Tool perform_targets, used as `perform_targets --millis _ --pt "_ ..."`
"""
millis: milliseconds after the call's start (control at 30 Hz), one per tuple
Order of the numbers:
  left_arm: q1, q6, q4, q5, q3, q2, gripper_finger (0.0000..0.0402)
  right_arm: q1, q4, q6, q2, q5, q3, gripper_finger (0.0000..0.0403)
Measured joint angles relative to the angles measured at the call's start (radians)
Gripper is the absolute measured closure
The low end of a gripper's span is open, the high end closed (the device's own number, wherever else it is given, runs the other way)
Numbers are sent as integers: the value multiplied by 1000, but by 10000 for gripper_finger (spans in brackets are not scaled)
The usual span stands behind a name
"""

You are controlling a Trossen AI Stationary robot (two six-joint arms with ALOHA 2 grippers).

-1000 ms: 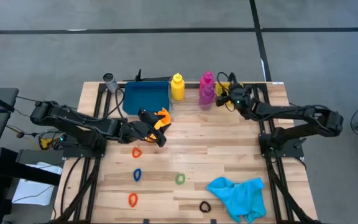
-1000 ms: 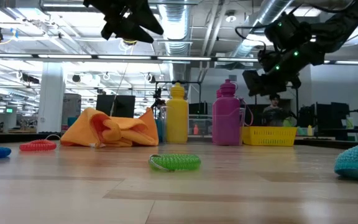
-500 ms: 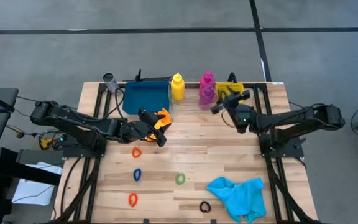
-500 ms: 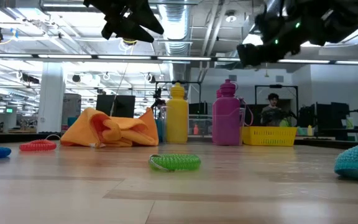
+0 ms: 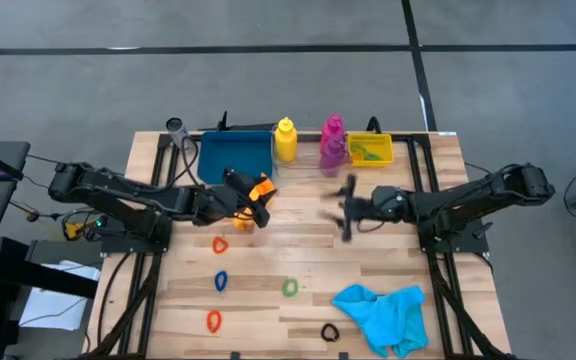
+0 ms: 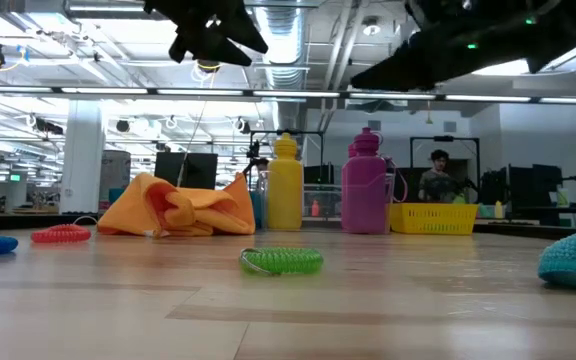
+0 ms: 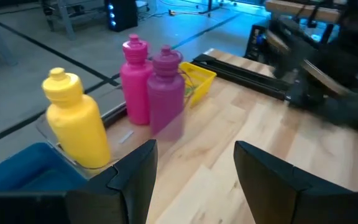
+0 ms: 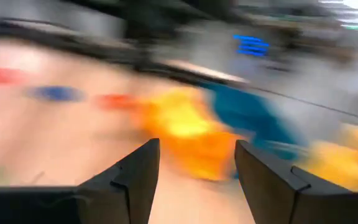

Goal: Pick & Place Sports Items
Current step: Put the green spring keychain into the yellow bin

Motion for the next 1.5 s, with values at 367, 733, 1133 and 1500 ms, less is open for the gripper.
perform_targets --millis 367,733,1133,1500 --pt "77 0 40 0 0 0 192 166 1 167 98 -353 -1 201" --pt "90 0 61 14 0 0 192 276 317 170 477 -264 41 201" --pt "89 -1 16 190 0 0 192 212 113 172 661 -302 241 201" --pt "48 -3 -9 190 0 0 192 215 76 140 801 -442 368 201"
